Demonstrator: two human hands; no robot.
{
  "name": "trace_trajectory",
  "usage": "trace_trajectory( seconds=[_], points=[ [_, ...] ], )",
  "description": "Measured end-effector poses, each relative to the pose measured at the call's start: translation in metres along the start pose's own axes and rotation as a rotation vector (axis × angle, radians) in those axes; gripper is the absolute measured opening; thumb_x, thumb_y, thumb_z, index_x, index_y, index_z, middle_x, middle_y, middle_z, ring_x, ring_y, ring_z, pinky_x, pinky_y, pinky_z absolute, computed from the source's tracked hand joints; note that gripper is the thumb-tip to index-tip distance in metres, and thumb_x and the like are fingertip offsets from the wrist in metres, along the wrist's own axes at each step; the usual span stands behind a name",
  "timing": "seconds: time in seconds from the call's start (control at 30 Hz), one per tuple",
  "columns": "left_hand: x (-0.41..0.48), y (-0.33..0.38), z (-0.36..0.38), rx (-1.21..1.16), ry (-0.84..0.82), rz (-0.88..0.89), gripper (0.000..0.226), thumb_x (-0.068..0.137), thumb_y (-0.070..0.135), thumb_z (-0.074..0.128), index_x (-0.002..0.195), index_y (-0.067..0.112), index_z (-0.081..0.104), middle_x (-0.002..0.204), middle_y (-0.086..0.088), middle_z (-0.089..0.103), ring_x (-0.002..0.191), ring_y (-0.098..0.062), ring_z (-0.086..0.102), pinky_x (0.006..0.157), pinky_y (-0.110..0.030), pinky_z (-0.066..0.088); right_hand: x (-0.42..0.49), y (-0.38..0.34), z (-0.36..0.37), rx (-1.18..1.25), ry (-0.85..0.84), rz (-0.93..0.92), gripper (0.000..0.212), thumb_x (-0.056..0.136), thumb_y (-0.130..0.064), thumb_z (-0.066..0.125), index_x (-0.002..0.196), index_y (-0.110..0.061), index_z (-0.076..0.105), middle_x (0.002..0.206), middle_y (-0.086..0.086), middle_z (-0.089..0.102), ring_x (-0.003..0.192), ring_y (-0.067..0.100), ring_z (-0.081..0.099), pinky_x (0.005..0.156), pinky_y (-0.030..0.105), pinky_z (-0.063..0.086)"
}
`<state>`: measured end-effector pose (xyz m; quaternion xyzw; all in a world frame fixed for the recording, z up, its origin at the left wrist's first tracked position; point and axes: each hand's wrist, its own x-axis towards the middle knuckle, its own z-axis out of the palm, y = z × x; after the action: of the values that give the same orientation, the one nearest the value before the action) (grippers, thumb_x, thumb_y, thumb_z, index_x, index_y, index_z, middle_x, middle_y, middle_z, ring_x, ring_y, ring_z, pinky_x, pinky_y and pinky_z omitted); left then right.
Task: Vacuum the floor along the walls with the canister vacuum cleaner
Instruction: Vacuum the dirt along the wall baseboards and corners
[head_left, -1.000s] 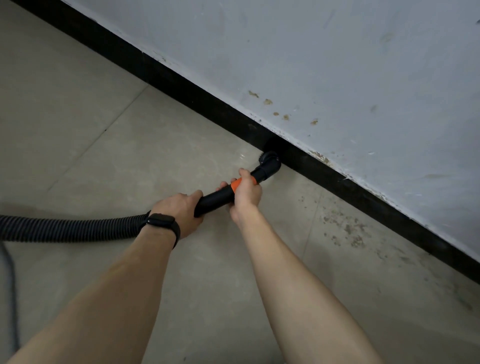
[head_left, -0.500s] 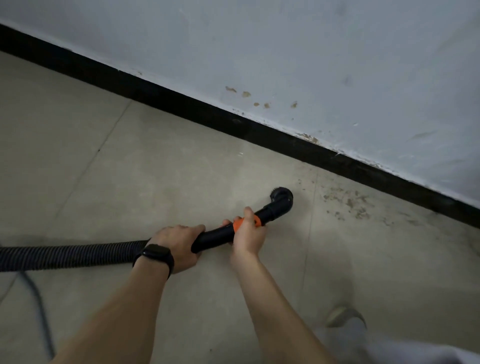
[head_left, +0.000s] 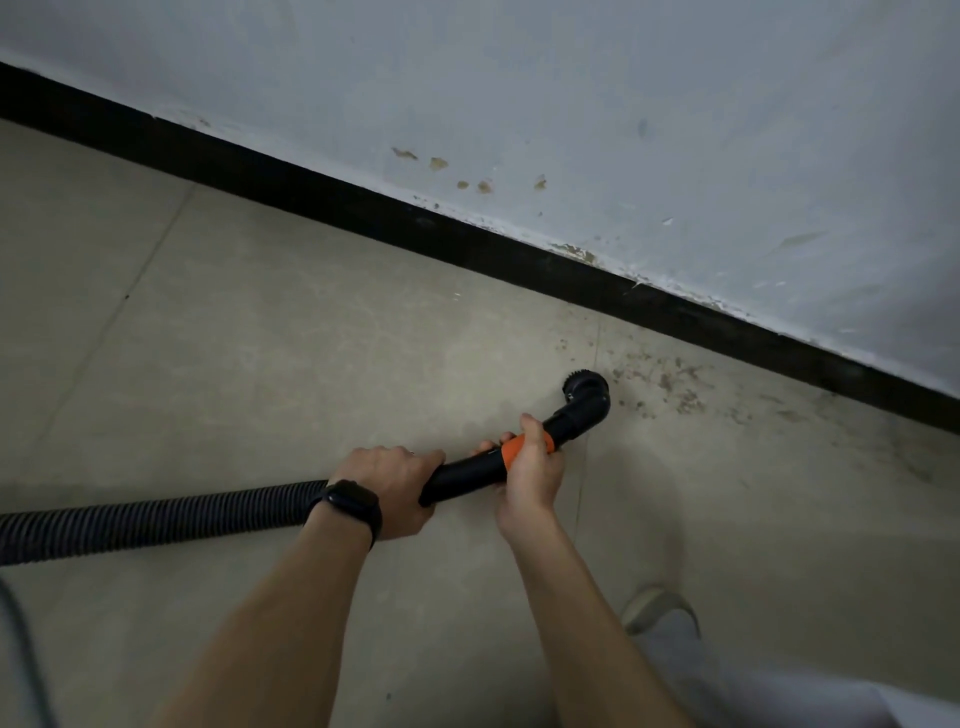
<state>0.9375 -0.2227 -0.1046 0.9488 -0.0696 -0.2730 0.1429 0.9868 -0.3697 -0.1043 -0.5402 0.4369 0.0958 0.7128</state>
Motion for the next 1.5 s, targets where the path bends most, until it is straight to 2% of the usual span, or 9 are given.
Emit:
trace_trajectory(
  seconds=[0.13, 0.4, 0.53, 0.7, 0.9, 1.03, 1.23, 1.4, 1.5],
  points=[
    [0.004, -0.003, -0.002, -0.004, 0.035, -0.029, 0.027, 0.091, 0.044, 0.049, 0.114, 0.030, 0.045, 0.099, 0.000, 0.066, 0.086, -0.027, 0.065, 0.069, -0.033, 0.048, 0.005, -0.005, 0.010, 0.000, -0.046, 0.009, 0.026, 0.098, -0.018, 0.067, 0.115, -0.009, 0.051, 0.071, 0.007, 0.056, 0.050, 0.024, 0.061, 0.061, 0.038, 0.056],
    [0.013, -0.009, -0.006, -0.024, 0.054, -0.087, 0.027, 0.090, 0.044, 0.050, 0.113, 0.032, 0.045, 0.097, 0.002, 0.066, 0.084, -0.026, 0.065, 0.066, -0.031, 0.046, 0.013, -0.011, 0.024, -0.031, -0.095, 0.016, 0.027, 0.097, -0.019, 0.068, 0.116, -0.009, 0.052, 0.070, 0.006, 0.057, 0.053, 0.024, 0.062, 0.067, 0.042, 0.058],
    [0.019, -0.011, -0.010, -0.044, 0.066, -0.111, 0.025, 0.090, 0.044, 0.050, 0.112, 0.032, 0.046, 0.097, 0.002, 0.065, 0.084, -0.026, 0.064, 0.066, -0.032, 0.046, 0.015, -0.017, 0.031, -0.044, -0.110, 0.018, 0.036, 0.098, -0.020, 0.068, 0.127, -0.006, 0.052, 0.073, 0.007, 0.057, 0.052, 0.022, 0.064, 0.066, 0.041, 0.059],
    [0.030, -0.014, -0.019, -0.058, 0.074, -0.134, 0.025, 0.092, 0.043, 0.051, 0.113, 0.031, 0.046, 0.095, 0.002, 0.064, 0.073, -0.022, 0.053, 0.064, -0.031, 0.043, 0.019, -0.028, 0.044, -0.074, -0.113, 0.005, 0.036, 0.099, -0.020, 0.066, 0.128, -0.005, 0.051, 0.074, 0.007, 0.057, 0.049, 0.020, 0.063, 0.061, 0.036, 0.058],
    [0.040, -0.011, -0.029, -0.061, 0.083, -0.146, 0.024, 0.093, 0.043, 0.050, 0.114, 0.030, 0.047, 0.096, 0.001, 0.065, 0.077, -0.024, 0.056, 0.064, -0.032, 0.043, 0.026, -0.039, 0.054, -0.115, -0.115, 0.003, 0.027, 0.099, -0.020, 0.065, 0.118, -0.006, 0.052, 0.076, 0.007, 0.056, 0.052, 0.021, 0.063, 0.056, 0.033, 0.057],
    [0.046, -0.008, -0.033, -0.067, 0.091, -0.155, 0.024, 0.094, 0.042, 0.049, 0.114, 0.030, 0.047, 0.092, 0.001, 0.062, 0.073, -0.023, 0.051, 0.064, -0.032, 0.042, 0.030, -0.046, 0.057, -0.129, -0.109, -0.006, 0.023, 0.099, -0.020, 0.065, 0.112, -0.007, 0.052, 0.078, 0.008, 0.056, 0.054, 0.022, 0.062, 0.059, 0.035, 0.058],
    [0.057, 0.000, -0.040, -0.098, 0.096, -0.146, 0.024, 0.094, 0.043, 0.050, 0.114, 0.029, 0.049, 0.099, -0.001, 0.064, 0.082, -0.025, 0.056, 0.068, -0.032, 0.043, 0.039, -0.055, 0.060, -0.154, -0.070, -0.035, 0.025, 0.099, -0.021, 0.065, 0.116, -0.005, 0.053, 0.080, 0.008, 0.057, 0.048, 0.019, 0.063, 0.063, 0.037, 0.058],
    [0.061, 0.007, -0.046, -0.181, 0.074, -0.151, 0.023, 0.091, 0.041, 0.053, 0.112, 0.030, 0.052, 0.085, 0.004, 0.054, 0.077, -0.022, 0.054, 0.072, -0.033, 0.051, 0.044, -0.067, 0.065, -0.179, -0.045, -0.020, 0.014, 0.098, -0.017, 0.065, 0.094, -0.008, 0.055, 0.077, 0.008, 0.054, 0.059, 0.024, 0.059, 0.060, 0.035, 0.056],
    [0.058, 0.011, -0.048, -0.214, 0.109, -0.159, 0.021, 0.087, 0.040, 0.054, 0.107, 0.030, 0.054, 0.081, 0.004, 0.055, 0.076, -0.023, 0.058, 0.072, -0.033, 0.052, 0.044, -0.076, 0.067, -0.190, -0.049, 0.010, 0.014, 0.097, -0.016, 0.067, 0.093, -0.009, 0.056, 0.077, 0.007, 0.054, 0.061, 0.023, 0.057, 0.055, 0.032, 0.055]
  ],
)
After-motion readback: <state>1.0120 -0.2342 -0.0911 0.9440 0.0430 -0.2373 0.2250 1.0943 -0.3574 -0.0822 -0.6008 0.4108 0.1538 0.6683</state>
